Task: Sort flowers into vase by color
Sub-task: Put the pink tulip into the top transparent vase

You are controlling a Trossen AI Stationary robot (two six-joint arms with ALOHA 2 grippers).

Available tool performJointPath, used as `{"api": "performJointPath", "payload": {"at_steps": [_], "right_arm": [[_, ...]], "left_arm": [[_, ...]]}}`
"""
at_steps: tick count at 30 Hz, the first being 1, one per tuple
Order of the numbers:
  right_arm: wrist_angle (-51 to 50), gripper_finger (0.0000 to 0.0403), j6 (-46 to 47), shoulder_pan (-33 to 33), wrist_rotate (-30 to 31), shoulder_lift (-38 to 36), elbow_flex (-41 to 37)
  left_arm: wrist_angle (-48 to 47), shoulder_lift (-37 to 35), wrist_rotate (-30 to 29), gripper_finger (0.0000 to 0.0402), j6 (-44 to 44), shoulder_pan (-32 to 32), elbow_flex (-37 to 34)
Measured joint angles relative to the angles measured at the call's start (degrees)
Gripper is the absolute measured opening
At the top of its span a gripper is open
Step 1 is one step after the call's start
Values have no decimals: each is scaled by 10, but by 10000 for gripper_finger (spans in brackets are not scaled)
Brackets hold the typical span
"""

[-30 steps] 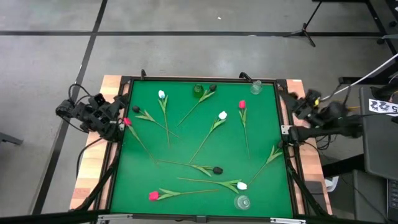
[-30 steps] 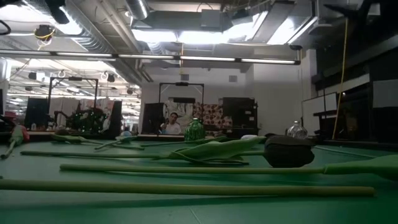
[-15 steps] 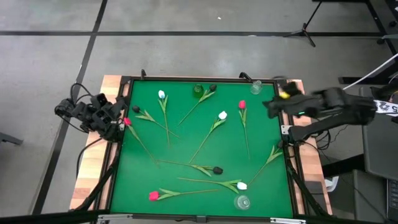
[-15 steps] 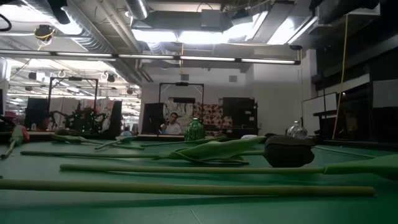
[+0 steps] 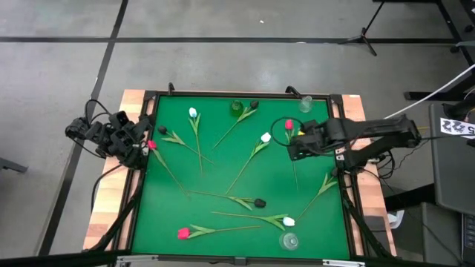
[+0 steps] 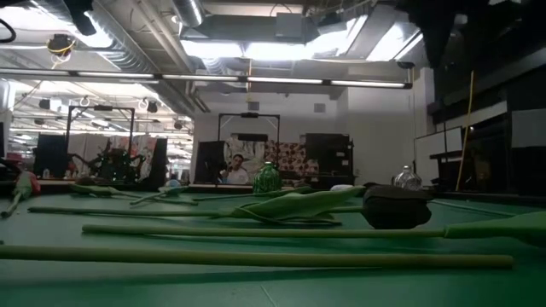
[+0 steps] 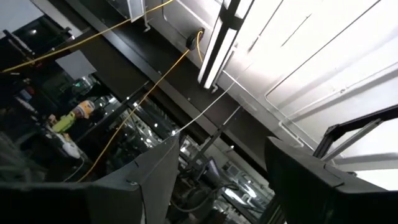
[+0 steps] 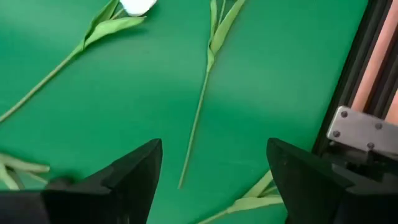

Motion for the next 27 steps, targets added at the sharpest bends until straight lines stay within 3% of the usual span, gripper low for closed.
{"api": "performJointPath", "payload": {"at_steps": [6,13,19,22,27], "right_arm": [[53,289,-18,-26,15,24,-32],[172,289,-104,-97,10,-22,-155],[362,289,-132,-130,-23,-92,-300],[372,289,-137,-150,-50,-87,-333],[393,289,-160,-151,-35,-57,-340]], "left_arm": [[-17,0,-2,233,-29,0,0],[-30,0,-2,233,-58,0,0],[-45,0,-2,233,-58,0,0],[-52,0,-3,233,-70,0,0],[-59,0,-7,233,-75,0,0]]}}
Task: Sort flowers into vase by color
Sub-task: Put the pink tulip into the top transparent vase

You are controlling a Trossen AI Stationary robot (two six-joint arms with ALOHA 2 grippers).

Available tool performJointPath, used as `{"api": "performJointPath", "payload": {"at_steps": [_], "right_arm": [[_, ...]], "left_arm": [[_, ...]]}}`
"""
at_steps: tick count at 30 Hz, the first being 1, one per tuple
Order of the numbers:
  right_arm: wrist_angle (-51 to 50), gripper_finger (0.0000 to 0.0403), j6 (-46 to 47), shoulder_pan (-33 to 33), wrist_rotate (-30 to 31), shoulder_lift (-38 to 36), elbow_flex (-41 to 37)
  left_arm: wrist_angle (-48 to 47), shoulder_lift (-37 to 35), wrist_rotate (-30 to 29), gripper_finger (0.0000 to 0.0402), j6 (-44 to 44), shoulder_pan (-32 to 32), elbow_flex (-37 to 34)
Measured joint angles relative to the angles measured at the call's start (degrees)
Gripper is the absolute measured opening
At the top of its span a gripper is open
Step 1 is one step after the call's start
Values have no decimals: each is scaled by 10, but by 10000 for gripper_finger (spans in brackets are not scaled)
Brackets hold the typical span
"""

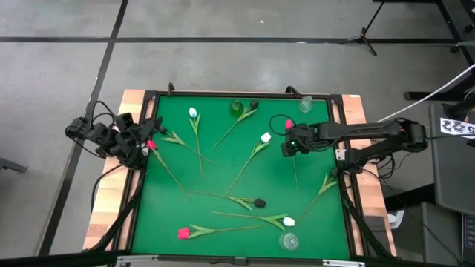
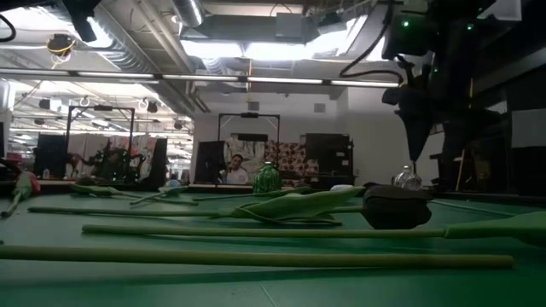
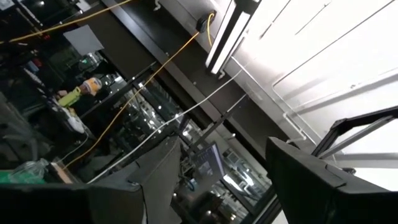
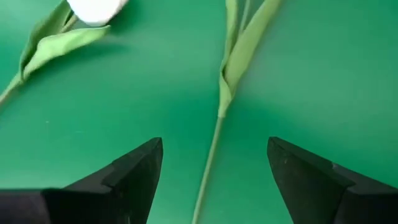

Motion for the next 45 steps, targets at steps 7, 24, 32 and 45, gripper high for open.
{"api": "performJointPath", "payload": {"at_steps": [7,24,32,45], "right_arm": [[28,289,-22,-9,6,63,1],[71,229,-48,-42,-9,139,0],[80,175,-51,-42,-25,174,1],[78,11,-34,-42,-31,175,1]], "left_arm": [[-3,0,-17,233,1,0,0],[-15,0,-28,233,-13,0,0],[-14,0,-28,233,-13,0,0],[-14,0,-28,233,-13,0,0]]}}
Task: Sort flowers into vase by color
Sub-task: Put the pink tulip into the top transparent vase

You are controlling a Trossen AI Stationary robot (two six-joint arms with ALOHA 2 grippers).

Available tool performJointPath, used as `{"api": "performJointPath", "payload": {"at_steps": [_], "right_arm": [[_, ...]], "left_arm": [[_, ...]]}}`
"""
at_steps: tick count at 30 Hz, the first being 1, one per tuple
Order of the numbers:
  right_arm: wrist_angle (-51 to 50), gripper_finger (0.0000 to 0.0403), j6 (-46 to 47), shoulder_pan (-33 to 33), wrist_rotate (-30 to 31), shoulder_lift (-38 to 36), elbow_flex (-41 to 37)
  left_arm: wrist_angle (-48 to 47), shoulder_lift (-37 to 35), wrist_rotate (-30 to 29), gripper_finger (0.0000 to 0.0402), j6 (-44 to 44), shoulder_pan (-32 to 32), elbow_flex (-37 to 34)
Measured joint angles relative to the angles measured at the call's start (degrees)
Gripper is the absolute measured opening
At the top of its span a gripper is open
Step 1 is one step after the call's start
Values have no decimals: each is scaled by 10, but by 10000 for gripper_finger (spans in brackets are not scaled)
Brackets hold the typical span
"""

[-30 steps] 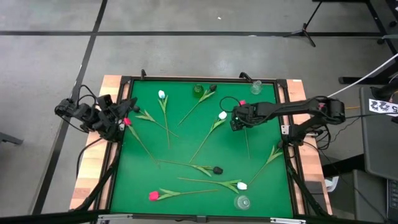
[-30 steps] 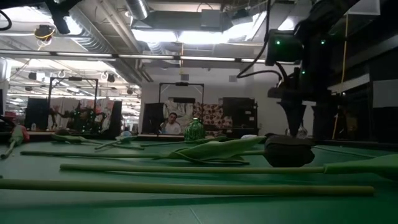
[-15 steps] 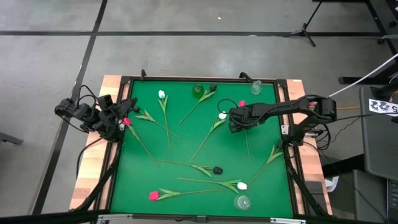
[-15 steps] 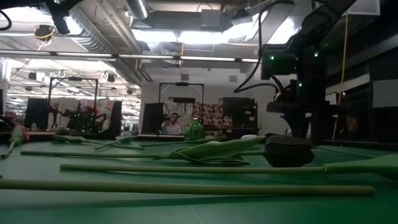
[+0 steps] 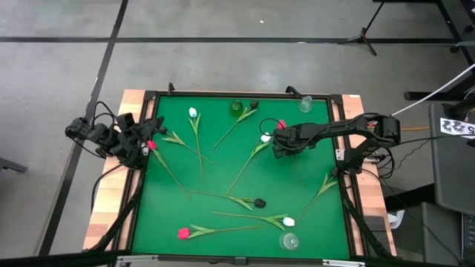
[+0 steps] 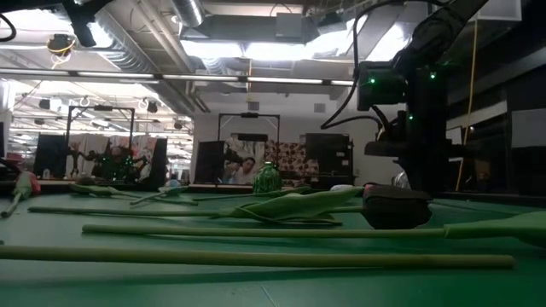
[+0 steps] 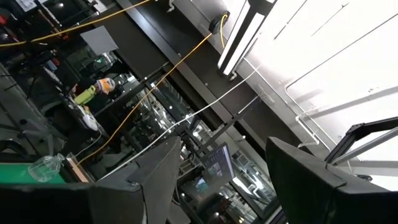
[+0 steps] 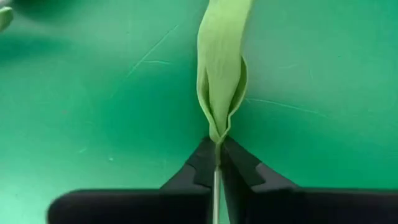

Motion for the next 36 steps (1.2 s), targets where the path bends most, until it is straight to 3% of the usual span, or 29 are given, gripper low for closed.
{"api": "performJointPath", "payload": {"at_steps": [4,9,19,22,33,36], "right_arm": [[1,22,14,1,-3,0,0],[4,8,15,2,13,-9,26],[0,8,-4,1,143,-68,119],[5,4,-28,1,218,-96,140],[7,5,-177,-2,598,-192,163],[3,3,-183,-29,633,-207,162]], "left_arm": [[0,0,0,233,0,0,0],[0,0,0,233,0,0,0],[-13,0,1,233,0,0,0],[-14,0,1,233,0,0,0],[-14,0,0,233,19,0,0],[-14,0,0,233,25,0,0]]}}
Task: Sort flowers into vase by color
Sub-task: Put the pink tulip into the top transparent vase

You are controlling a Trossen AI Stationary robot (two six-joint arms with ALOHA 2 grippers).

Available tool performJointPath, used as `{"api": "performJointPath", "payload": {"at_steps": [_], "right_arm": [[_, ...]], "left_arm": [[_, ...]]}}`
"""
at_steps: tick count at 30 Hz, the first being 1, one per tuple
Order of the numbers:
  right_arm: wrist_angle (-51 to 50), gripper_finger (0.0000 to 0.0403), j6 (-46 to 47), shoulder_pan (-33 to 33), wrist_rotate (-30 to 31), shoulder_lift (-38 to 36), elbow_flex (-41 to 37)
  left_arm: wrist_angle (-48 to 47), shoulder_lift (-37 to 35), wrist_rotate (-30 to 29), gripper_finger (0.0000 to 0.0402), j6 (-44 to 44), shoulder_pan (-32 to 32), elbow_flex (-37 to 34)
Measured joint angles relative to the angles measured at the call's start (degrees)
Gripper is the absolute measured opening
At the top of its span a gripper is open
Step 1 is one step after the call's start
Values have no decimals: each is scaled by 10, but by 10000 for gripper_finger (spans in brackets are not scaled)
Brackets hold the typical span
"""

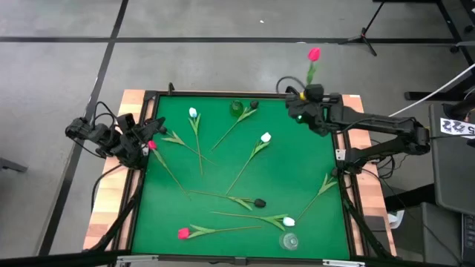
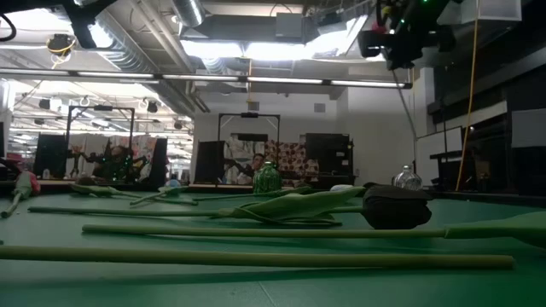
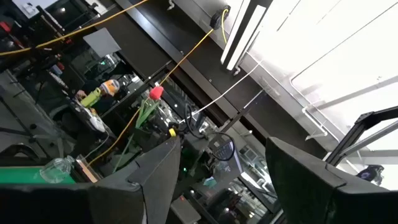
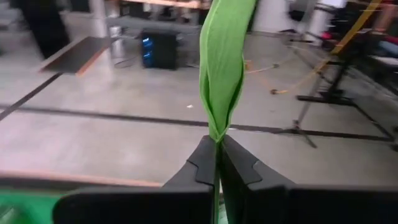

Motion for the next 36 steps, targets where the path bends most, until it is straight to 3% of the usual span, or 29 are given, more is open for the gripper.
{"api": "performJointPath", "payload": {"at_steps": [5,10,17,20,25,30,36], "right_arm": [[31,4,1,-66,21,-9,-27],[142,3,-47,-118,7,-12,-69],[451,3,-339,-155,-122,-14,-104],[502,2,-406,-181,-180,-14,-105],[517,2,-420,-236,-266,-35,-109],[625,2,-424,-282,-338,-71,-184],[718,1,-445,-301,-363,-118,-282]], "left_arm": [[0,0,-11,233,17,0,0],[0,0,-29,233,26,0,0],[0,0,-49,233,31,0,0],[-1,0,-51,233,41,0,0],[-1,0,-52,233,54,0,0],[-1,0,-70,233,55,0,0],[-2,0,-76,233,82,0,0]]}}
